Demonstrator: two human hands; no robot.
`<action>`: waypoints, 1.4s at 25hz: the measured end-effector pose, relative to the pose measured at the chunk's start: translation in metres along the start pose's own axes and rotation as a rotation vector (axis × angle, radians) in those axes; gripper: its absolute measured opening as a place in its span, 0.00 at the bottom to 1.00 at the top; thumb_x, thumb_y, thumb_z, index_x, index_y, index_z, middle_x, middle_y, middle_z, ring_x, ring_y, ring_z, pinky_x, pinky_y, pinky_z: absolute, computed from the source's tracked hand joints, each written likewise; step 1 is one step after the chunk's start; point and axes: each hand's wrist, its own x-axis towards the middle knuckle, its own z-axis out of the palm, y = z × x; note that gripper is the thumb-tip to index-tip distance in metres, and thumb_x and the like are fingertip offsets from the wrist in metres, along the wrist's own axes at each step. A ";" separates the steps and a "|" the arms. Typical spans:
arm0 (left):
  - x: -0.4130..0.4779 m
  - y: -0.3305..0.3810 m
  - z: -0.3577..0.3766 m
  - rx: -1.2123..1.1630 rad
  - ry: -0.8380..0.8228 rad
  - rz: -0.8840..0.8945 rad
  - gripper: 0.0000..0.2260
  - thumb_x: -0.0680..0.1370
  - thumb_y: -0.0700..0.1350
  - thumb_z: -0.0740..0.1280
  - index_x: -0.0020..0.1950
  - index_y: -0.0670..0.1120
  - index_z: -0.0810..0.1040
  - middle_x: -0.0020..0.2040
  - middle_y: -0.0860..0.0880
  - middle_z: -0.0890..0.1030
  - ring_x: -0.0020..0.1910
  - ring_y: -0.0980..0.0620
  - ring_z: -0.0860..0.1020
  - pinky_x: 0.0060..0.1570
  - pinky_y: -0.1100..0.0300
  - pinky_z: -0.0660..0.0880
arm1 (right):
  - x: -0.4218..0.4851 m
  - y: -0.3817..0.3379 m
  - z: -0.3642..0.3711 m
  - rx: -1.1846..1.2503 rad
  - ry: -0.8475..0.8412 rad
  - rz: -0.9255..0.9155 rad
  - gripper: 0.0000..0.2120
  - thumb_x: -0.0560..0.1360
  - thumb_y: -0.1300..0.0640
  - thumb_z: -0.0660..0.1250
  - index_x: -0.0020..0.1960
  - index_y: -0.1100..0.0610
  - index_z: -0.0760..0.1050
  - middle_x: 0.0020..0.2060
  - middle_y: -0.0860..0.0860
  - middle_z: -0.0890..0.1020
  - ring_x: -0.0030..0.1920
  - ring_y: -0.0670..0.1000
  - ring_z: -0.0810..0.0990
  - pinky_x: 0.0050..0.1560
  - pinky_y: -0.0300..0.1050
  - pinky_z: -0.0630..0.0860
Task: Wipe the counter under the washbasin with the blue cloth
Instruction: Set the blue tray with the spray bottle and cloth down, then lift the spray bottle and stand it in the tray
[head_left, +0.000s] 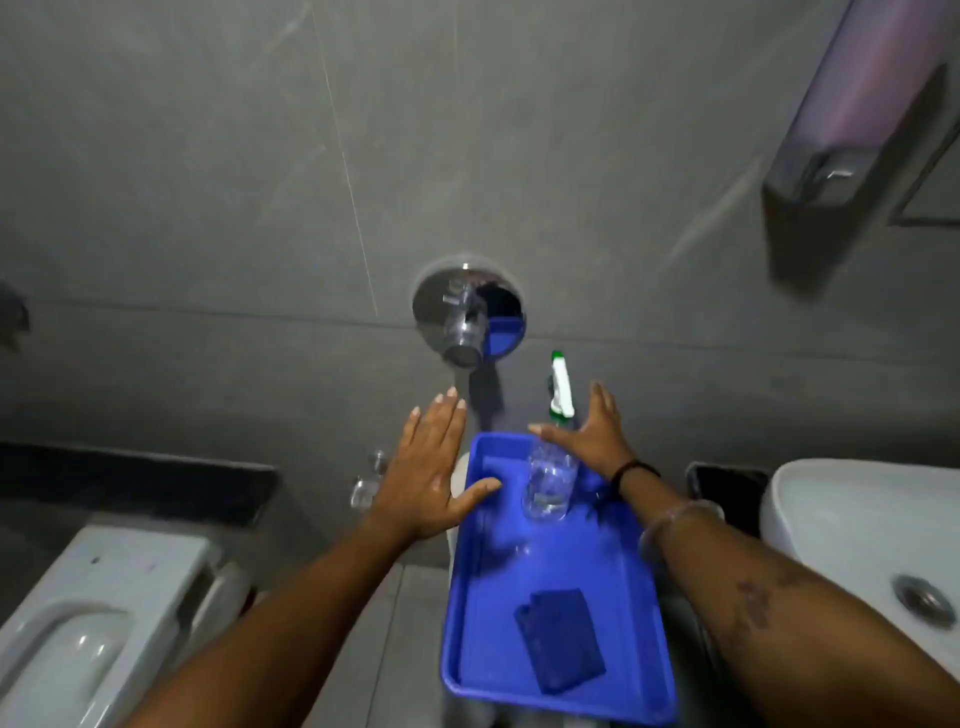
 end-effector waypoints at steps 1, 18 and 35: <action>-0.006 -0.003 0.015 -0.012 -0.043 -0.022 0.44 0.76 0.71 0.54 0.80 0.41 0.53 0.81 0.43 0.52 0.81 0.46 0.49 0.79 0.43 0.47 | 0.011 -0.005 0.007 0.052 0.007 -0.016 0.48 0.63 0.43 0.78 0.73 0.63 0.60 0.73 0.62 0.64 0.74 0.58 0.63 0.75 0.52 0.62; -0.087 0.012 0.118 -0.108 -0.418 0.002 0.52 0.71 0.76 0.56 0.81 0.41 0.45 0.81 0.44 0.43 0.80 0.46 0.41 0.78 0.50 0.40 | -0.132 -0.017 -0.032 0.012 -0.007 -0.173 0.10 0.68 0.65 0.62 0.48 0.69 0.73 0.44 0.67 0.77 0.43 0.63 0.77 0.45 0.54 0.73; -0.134 0.025 0.146 -0.102 -0.633 -0.144 0.68 0.58 0.83 0.59 0.78 0.42 0.32 0.75 0.48 0.26 0.76 0.46 0.29 0.74 0.51 0.34 | -0.224 0.090 0.006 -0.372 -0.456 0.433 0.07 0.74 0.58 0.65 0.41 0.57 0.67 0.44 0.54 0.78 0.48 0.57 0.78 0.51 0.45 0.74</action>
